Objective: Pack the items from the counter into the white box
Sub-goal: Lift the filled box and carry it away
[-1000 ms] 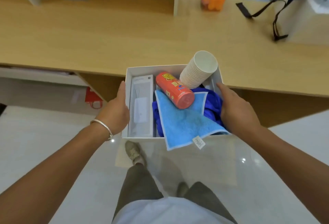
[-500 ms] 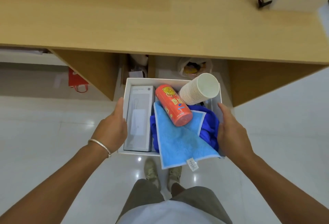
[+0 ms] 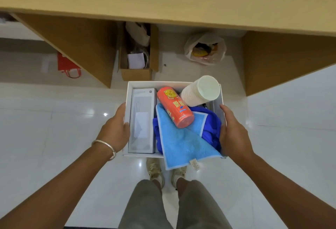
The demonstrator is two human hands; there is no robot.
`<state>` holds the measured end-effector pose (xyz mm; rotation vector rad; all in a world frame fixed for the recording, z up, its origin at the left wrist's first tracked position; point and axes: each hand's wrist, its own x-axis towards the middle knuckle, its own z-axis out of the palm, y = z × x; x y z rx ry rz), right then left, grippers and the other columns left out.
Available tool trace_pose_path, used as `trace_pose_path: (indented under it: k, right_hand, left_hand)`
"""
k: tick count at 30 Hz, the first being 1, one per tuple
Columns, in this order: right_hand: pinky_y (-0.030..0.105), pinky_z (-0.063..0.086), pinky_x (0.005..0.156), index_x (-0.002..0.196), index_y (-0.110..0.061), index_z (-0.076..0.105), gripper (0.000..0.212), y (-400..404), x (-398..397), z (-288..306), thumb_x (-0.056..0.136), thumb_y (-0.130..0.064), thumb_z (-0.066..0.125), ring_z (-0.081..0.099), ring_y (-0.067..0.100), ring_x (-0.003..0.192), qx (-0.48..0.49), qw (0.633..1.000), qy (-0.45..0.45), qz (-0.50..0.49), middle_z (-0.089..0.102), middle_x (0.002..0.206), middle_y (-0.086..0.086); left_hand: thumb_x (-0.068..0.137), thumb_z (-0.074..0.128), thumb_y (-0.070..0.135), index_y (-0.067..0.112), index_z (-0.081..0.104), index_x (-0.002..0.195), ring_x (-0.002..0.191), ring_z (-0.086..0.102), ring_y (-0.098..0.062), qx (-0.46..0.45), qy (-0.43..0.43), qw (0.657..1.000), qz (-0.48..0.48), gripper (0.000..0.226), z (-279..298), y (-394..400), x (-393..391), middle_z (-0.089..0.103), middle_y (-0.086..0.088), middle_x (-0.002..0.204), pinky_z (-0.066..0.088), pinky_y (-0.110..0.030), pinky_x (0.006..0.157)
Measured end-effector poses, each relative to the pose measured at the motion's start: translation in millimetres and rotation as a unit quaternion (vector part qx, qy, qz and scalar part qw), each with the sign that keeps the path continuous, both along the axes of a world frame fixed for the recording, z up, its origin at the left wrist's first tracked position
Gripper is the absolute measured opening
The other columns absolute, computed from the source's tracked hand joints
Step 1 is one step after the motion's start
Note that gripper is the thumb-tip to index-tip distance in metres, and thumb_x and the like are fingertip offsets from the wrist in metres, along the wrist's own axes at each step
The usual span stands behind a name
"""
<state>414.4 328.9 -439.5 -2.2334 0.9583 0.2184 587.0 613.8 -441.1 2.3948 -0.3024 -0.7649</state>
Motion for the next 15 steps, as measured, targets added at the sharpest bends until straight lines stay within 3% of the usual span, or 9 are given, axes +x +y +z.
trace_pose_path:
  k: [6, 9, 12, 15]
  right_hand:
    - [0.031, 0.053, 0.071, 0.137, -0.049, 0.023, 0.051, -15.8, 16.5, -121.4, 0.099, -0.019, 0.040, 0.061, 0.015, 0.086, -0.004, 1.000, 0.004, -0.008, 0.057, 0.103, -0.009]
    - [0.035, 0.055, 0.072, 0.136, -0.048, 0.024, 0.055, -28.5, 29.3, -193.9, 0.097, -0.013, 0.039, 0.062, 0.019, 0.085, -0.005, 1.000, 0.015, -0.014, 0.060, 0.103, -0.005]
    - [0.047, 0.055, 0.078, 0.140, -0.042, 0.027, 0.058, -41.5, 45.4, -265.6, 0.094, -0.010, 0.039, 0.063, 0.025, 0.087, -0.001, 0.999, 0.032, -0.001, 0.064, 0.107, 0.003]
    - [0.041, 0.052, 0.074, 0.142, -0.037, 0.030, 0.055, -56.3, 61.9, -334.5, 0.094, -0.011, 0.038, 0.061, 0.025, 0.085, 0.006, 1.000, 0.023, 0.004, 0.063, 0.103, 0.004]
  left_hand:
    - [0.097, 0.049, 0.012, 0.040, 0.027, 0.144, 0.090, 0.051, -0.009, -0.005, 0.003, 1.000, 0.011, 0.059, -130.6, -17.4, 16.8, 0.053, 0.014, 0.110, 0.046, -0.029, 0.080]
    - [0.097, 0.050, 0.014, 0.039, 0.026, 0.144, 0.092, 0.050, -0.010, -0.004, 0.005, 1.000, 0.009, 0.058, -206.1, -27.6, 27.5, 0.051, 0.014, 0.110, 0.044, -0.028, 0.078]
    - [0.098, 0.049, 0.014, 0.035, 0.023, 0.147, 0.088, 0.052, -0.013, 0.017, 0.007, 1.000, 0.006, 0.060, -279.3, -39.3, 41.6, 0.056, 0.005, 0.111, 0.044, -0.026, 0.077]
    - [0.098, 0.047, 0.015, 0.031, 0.020, 0.149, 0.085, 0.059, -0.020, 0.050, 0.021, 0.999, 0.000, 0.060, -348.4, -54.4, 62.2, 0.063, -0.007, 0.118, 0.048, -0.031, 0.077]
